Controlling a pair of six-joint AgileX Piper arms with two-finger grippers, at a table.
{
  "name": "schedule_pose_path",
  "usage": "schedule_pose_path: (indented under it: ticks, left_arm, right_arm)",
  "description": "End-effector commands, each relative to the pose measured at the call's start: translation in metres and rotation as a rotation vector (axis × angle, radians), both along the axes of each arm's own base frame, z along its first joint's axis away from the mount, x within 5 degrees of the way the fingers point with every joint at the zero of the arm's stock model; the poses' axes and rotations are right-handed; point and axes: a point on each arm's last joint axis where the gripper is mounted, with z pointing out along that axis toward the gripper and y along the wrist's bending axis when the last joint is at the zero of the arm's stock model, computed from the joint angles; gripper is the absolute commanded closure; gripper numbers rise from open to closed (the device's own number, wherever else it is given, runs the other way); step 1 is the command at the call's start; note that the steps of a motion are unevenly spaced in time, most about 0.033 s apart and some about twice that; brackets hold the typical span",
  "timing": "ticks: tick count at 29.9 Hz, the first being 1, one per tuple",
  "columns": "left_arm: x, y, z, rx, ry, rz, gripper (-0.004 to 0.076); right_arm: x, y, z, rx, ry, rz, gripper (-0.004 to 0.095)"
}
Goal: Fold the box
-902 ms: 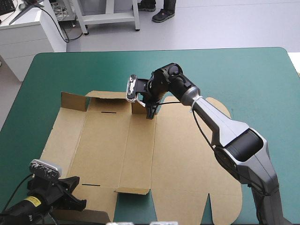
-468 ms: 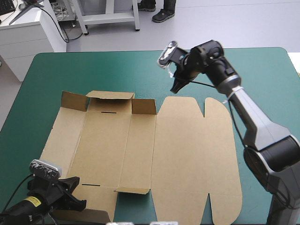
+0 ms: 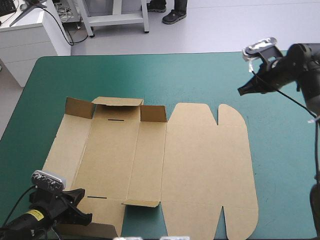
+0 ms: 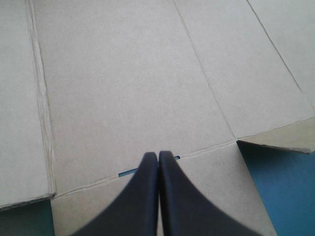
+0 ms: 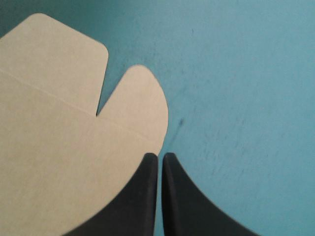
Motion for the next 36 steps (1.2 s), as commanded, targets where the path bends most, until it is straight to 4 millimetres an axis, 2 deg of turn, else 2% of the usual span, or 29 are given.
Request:
schedule_pose_path:
  ticks: [1,3,8,11,14,17,21,25,27,31,34,36]
  left_arm:
    - [0.004,-0.002,0.014,-0.039,-0.065,0.008,0.0732]
    - [0.004,-0.002,0.014,-0.039,-0.065,0.008,0.0732]
    - [0.004,-0.002,0.014,-0.047,-0.062,0.014,0.0732]
    - [0.005,-0.003,0.013,-0.064,-0.042,0.014,0.0732]
    - [0.01,-0.003,0.015,-0.074,-0.03,0.025,0.0732]
    - [0.017,-0.003,0.027,-0.103,-0.024,0.052,0.0732]
    - [0.032,-0.003,0.049,-0.11,-0.028,0.059,0.0732]
    - [0.058,-0.003,0.072,-0.121,-0.009,0.072,0.0732]
    - [0.076,-0.003,0.08,-0.121,0.018,0.075,0.0732]
    - [0.119,0.0,0.082,-0.124,0.09,0.109,0.0732]
    - [0.152,0.014,0.083,-0.122,0.136,0.165,0.0732]
    - [0.168,0.032,0.085,-0.12,0.16,0.224,0.0732]
  right_arm:
    - [-0.046,-0.018,0.007,0.061,-0.009,-0.073,0.0912]
    - [-0.071,-0.023,-0.004,0.091,0.02,-0.103,0.0912]
    - [-0.129,-0.02,-0.028,0.128,0.046,-0.124,0.0912]
    - [-0.152,-0.017,-0.042,0.135,0.032,-0.137,0.0912]
    - [-0.167,-0.015,-0.047,0.135,-0.004,-0.14,0.0912]
    - [-0.175,-0.014,-0.048,0.134,-0.022,-0.14,0.0912]
    - [-0.174,-0.013,-0.048,0.158,-0.018,-0.152,0.0912]
    - [-0.171,-0.011,-0.046,0.193,-0.038,-0.149,0.0912]
    - [-0.17,-0.011,-0.045,0.2,-0.053,-0.15,0.0912]
    - [-0.17,-0.011,-0.045,0.2,-0.059,-0.151,0.0912]
    - [-0.171,-0.011,-0.045,0.198,-0.05,-0.15,0.0912]
    - [-0.171,-0.011,-0.045,0.197,-0.049,-0.15,0.0912]
